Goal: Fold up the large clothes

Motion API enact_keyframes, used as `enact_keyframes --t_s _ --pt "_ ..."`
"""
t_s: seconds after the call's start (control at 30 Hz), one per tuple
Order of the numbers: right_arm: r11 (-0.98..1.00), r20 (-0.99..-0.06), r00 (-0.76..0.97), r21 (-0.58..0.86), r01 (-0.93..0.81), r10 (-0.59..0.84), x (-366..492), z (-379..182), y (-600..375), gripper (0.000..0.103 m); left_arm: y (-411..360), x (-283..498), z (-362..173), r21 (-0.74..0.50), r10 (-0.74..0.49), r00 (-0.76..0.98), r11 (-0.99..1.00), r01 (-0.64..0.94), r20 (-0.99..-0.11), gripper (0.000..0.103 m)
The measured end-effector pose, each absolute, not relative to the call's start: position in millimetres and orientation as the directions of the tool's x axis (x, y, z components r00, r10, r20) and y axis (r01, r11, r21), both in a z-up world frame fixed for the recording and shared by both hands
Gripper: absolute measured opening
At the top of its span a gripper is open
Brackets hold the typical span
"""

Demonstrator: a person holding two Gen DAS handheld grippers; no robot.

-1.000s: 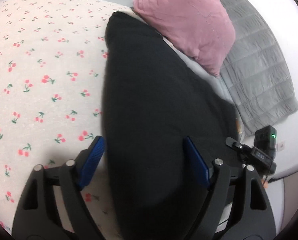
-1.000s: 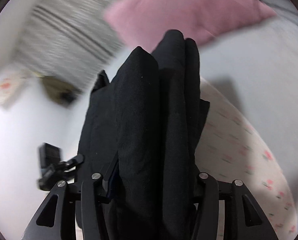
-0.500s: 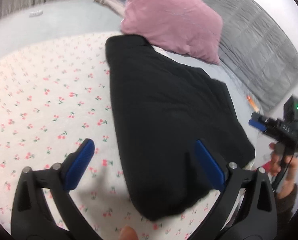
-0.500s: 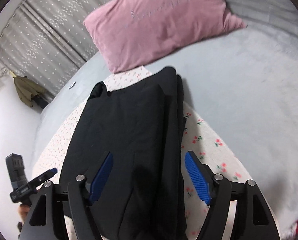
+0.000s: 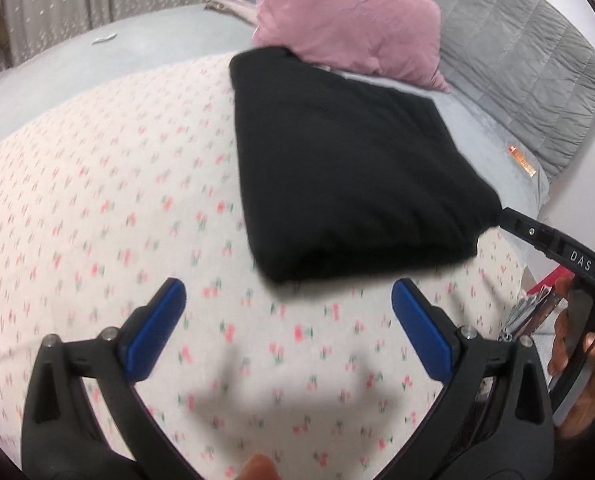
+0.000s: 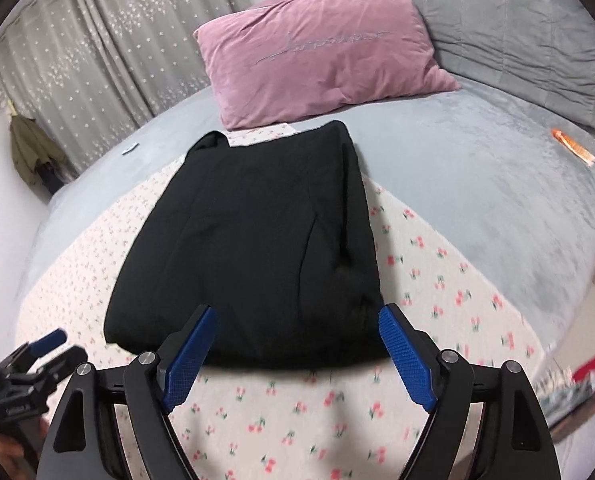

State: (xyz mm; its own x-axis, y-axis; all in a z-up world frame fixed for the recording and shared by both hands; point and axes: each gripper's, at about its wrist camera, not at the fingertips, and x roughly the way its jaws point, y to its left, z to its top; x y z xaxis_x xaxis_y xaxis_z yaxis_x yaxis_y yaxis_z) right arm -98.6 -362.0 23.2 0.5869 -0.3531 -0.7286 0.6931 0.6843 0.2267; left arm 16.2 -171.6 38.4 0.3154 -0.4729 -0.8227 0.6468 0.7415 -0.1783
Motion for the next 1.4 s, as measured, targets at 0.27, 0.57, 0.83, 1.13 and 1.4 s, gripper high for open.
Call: enact_keyframes --t_s 0.27,0.57,0.83,1.13,1.4 --pt "0.691 -0.778 0.529 0.175 0.702 -0.340 -96.9 -6.5 -323.0 0.085 -150.3 -10.6 22.6 -0.140 -0.412 0.347 0.790 0.597 -0.843 0.102" --pt "0.715 -0.851 0.431 0.098 0.692 -0.301 -94.1 -56.1 -286.4 0.085 -150.0 -17.3 14.2 -0.083 -0.373 0.384 0.800 0.594 -0.845 0.102" --pt "0.701 -0.836 0.427 0.072 0.709 -0.346 -96.3 -53.2 -286.0 0.085 -154.1 -20.5 5.9 -0.060 -0.353 0.389 0.802 0.595 -0.851 0.102" --pt "0.670 -0.821 0.429 0.078 0.739 -0.377 -105.0 -49.6 -296.0 0.085 -160.8 -24.8 -5.4 -0.044 -0.334 0.374 0.793 0.608 -0.865 0.102" --pt "0.667 -0.810 0.436 0.074 0.741 -0.393 -106.4 -46.8 -295.6 0.085 -164.2 -27.3 -7.8 -0.032 -0.326 0.376 0.791 0.611 -0.867 0.102"
